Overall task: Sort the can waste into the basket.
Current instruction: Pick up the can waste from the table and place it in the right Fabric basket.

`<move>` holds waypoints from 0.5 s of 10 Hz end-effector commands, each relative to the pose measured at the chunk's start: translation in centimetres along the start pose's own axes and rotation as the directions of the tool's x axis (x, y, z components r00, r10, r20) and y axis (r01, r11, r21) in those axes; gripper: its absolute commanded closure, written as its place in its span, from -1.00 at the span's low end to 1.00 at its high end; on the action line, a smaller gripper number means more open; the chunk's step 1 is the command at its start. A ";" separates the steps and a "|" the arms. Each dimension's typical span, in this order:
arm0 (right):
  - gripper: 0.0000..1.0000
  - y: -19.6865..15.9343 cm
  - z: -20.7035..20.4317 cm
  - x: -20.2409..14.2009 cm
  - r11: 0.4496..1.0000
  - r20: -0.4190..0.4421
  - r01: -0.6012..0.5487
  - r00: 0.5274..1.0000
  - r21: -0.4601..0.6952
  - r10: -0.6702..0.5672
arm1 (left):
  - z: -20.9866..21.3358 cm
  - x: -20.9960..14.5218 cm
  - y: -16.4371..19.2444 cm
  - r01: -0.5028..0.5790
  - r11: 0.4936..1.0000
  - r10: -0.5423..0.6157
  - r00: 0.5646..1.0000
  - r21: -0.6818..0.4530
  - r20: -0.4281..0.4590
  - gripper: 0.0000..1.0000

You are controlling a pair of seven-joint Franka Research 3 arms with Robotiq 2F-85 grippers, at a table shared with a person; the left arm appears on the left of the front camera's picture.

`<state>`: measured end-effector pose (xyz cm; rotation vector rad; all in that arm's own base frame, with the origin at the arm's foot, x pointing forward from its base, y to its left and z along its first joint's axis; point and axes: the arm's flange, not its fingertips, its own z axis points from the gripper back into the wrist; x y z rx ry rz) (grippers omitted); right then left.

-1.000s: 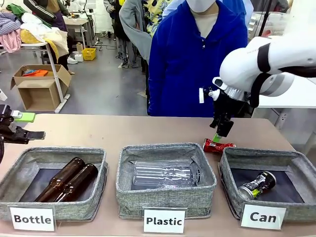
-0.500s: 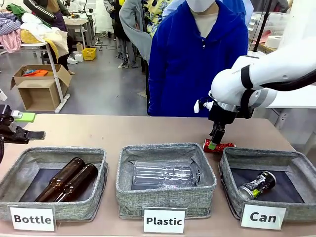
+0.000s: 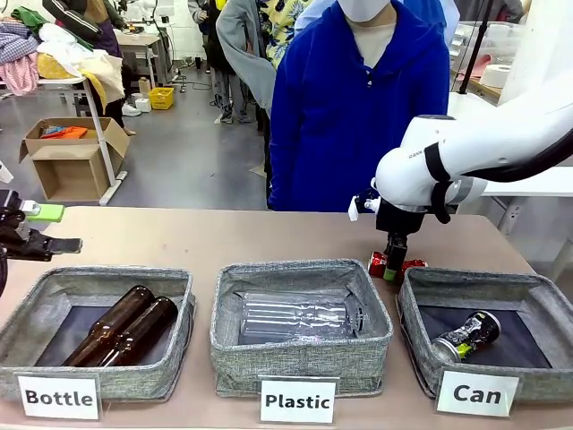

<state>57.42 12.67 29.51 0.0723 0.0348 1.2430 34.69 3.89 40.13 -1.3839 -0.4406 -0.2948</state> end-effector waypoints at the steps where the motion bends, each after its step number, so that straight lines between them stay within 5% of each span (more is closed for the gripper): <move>1: -1.00 -0.3 0.7 -0.1 1.000 -0.030 -0.024 0.999 -0.004 0.024 | 0.2 0.0 -0.4 -0.005 1.000 0.005 1.000 0.000 -0.008 -1.00; 3: -1.00 -0.4 0.5 0.1 1.000 -0.027 0.002 1.000 0.004 -0.002 | 0.2 0.0 -0.4 -0.005 1.000 0.005 1.000 0.000 -0.008 -1.00; 4: 0.19 -0.5 0.7 0.1 1.000 -0.015 0.018 1.000 0.016 -0.018 | 0.2 0.0 -0.4 -0.005 1.000 0.005 1.000 0.000 -0.008 -1.00; 5: 0.20 -0.4 1.0 0.1 1.000 -0.002 0.019 1.000 0.015 -0.019 | 0.2 0.0 -0.4 -0.005 1.000 0.005 1.000 0.000 -0.008 -1.00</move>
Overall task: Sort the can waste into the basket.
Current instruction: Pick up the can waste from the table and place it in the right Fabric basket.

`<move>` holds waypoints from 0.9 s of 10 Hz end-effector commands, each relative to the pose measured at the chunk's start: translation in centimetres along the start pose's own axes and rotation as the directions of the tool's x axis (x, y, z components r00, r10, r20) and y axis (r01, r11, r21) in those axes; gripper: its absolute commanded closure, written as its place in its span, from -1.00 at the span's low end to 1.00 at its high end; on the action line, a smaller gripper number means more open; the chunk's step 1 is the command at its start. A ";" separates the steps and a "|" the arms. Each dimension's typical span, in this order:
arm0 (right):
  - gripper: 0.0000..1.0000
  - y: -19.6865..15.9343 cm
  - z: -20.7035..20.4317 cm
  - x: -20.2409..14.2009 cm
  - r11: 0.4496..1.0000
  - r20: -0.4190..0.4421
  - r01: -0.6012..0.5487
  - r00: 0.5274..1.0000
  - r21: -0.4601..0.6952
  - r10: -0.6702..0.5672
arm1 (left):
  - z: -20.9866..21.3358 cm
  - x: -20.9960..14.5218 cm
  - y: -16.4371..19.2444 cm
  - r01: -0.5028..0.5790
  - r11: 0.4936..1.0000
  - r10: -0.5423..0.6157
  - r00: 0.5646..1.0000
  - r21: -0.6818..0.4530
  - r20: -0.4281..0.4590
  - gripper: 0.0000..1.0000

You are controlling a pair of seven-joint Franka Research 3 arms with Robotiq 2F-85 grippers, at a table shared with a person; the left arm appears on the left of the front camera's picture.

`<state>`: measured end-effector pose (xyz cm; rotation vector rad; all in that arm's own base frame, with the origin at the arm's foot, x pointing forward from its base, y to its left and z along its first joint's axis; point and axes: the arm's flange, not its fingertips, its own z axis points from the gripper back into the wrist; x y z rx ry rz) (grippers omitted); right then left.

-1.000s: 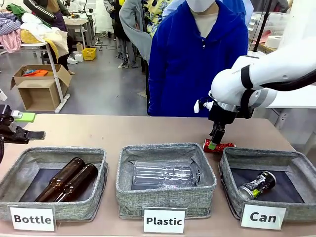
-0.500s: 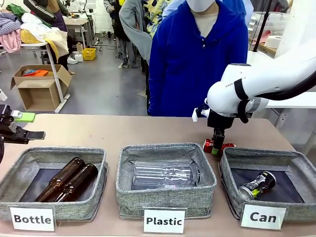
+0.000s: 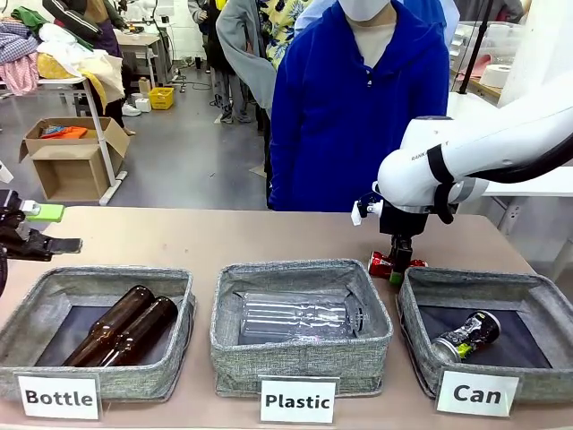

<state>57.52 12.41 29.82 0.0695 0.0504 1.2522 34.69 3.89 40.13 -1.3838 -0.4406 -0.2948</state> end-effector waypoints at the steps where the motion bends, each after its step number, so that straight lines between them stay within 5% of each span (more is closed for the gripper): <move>1: 1.00 -0.2 0.7 0.3 1.000 0.014 0.029 0.999 0.010 -0.029 | 0.2 0.0 -0.4 -0.005 1.000 0.005 1.000 0.000 -0.008 -1.00; 2: 0.24 -0.2 0.5 0.2 1.000 0.017 0.021 1.000 0.017 -0.021 | 0.2 0.0 -0.4 -0.005 1.000 0.005 1.000 0.000 -0.008 -1.00; 3: 1.00 -0.2 0.4 0.2 1.000 0.018 0.017 1.000 0.019 -0.018 | 0.2 0.0 -0.4 -0.005 1.000 0.005 1.000 0.000 -0.008 -1.00; 4: 0.73 -0.1 0.3 0.2 1.000 0.019 0.014 1.000 0.022 -0.015 | 0.2 0.0 -0.4 -0.005 1.000 0.005 1.000 0.000 -0.008 -1.00; 5: 1.00 0.0 0.4 0.2 1.000 0.025 0.009 1.000 0.020 -0.010 | 0.2 0.0 -0.4 -0.005 1.000 0.005 1.000 0.000 -0.008 -1.00; 9: 1.00 1.3 3.3 -0.6 0.999 0.051 -0.002 0.999 -0.032 0.003 | 0.2 0.0 -0.4 -0.005 1.000 0.005 1.000 0.000 -0.008 -1.00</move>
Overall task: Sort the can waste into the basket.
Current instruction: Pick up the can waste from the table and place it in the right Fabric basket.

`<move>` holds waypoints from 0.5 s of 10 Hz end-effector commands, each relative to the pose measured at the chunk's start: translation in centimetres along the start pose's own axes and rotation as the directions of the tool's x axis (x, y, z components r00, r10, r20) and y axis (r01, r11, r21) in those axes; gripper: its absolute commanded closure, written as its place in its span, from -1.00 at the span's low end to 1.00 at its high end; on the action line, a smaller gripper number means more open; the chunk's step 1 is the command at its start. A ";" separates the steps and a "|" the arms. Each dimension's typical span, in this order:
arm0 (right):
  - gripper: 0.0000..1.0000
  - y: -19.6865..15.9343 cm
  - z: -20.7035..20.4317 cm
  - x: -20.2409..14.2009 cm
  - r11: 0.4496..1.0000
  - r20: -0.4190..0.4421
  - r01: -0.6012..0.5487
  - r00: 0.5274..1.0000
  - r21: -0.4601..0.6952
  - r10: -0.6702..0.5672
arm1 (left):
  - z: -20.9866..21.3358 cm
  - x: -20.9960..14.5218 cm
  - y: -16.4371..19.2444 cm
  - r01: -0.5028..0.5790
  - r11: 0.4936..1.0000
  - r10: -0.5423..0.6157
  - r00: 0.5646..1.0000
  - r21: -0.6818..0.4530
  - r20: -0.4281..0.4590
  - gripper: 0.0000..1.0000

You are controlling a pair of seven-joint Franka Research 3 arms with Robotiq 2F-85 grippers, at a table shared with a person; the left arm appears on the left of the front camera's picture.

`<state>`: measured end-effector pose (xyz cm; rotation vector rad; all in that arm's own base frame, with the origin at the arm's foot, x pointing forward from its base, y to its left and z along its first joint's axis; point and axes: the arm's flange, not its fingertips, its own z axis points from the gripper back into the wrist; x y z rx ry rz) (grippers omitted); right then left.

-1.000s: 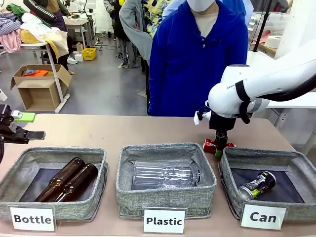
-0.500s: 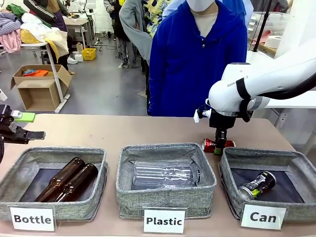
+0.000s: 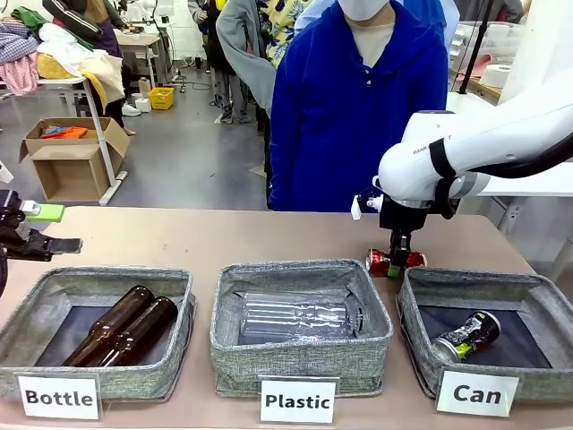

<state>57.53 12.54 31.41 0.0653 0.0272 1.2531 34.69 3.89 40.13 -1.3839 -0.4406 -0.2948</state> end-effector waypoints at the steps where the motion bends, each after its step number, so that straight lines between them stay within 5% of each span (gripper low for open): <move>1: 1.00 2.2 4.1 -1.4 0.998 0.060 -0.010 0.998 -0.060 0.014 | 0.2 0.0 -0.4 -0.005 1.000 0.005 1.000 0.000 -0.008 -1.00; 5: 1.00 9.6 14.7 -5.2 0.983 0.216 0.025 0.976 -0.182 0.015 | 0.2 0.0 -0.4 -0.005 1.000 0.005 1.000 0.000 -0.008 -1.00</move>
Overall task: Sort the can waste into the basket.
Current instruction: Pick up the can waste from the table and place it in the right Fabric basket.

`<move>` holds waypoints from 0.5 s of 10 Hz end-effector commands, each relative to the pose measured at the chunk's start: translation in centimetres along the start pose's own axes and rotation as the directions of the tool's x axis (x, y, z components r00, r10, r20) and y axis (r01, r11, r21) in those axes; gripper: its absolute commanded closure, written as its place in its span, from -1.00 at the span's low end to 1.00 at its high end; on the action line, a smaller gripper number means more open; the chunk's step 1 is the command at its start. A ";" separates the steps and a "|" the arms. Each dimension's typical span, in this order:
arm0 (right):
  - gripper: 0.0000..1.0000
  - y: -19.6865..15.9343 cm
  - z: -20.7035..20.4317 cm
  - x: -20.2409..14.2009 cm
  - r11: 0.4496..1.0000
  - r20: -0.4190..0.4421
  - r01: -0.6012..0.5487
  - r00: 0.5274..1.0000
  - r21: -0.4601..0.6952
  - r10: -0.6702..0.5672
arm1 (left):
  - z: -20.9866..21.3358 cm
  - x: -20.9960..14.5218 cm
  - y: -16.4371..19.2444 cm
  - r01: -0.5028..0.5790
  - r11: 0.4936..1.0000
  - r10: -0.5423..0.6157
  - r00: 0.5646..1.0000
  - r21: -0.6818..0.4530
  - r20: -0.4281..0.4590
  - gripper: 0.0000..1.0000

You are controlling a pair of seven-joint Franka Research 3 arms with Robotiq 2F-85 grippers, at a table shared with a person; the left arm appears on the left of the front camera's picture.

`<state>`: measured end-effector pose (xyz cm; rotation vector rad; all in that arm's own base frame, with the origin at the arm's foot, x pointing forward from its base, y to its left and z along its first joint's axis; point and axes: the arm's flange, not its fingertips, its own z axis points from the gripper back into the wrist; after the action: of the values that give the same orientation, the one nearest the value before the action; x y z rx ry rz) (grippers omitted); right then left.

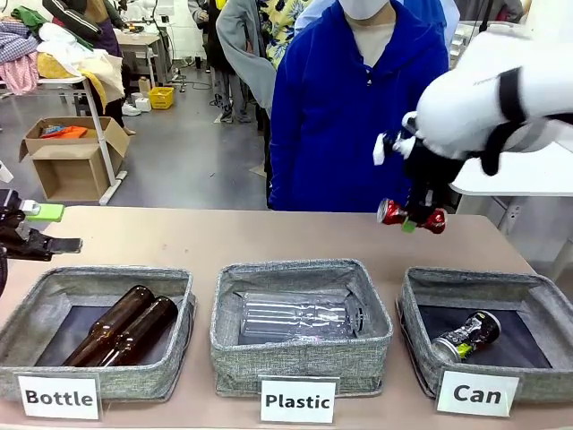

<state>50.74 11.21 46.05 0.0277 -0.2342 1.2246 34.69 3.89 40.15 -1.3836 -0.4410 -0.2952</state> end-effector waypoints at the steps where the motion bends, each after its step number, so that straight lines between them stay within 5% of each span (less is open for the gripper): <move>1: 1.00 4.4 3.0 -2.9 1.000 0.073 -0.016 0.997 0.001 0.016 | 0.2 0.0 -0.4 -0.006 1.000 0.006 1.000 0.000 -0.008 -1.00; 5: 1.00 11.6 3.7 -8.2 0.949 0.024 -0.259 0.966 0.179 0.259 | 0.2 0.0 -0.4 -0.006 1.000 0.006 1.000 0.000 -0.008 -1.00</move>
<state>37.52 8.47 47.52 0.1735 -0.1492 1.4240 34.69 3.89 40.15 -1.3837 -0.4409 -0.2950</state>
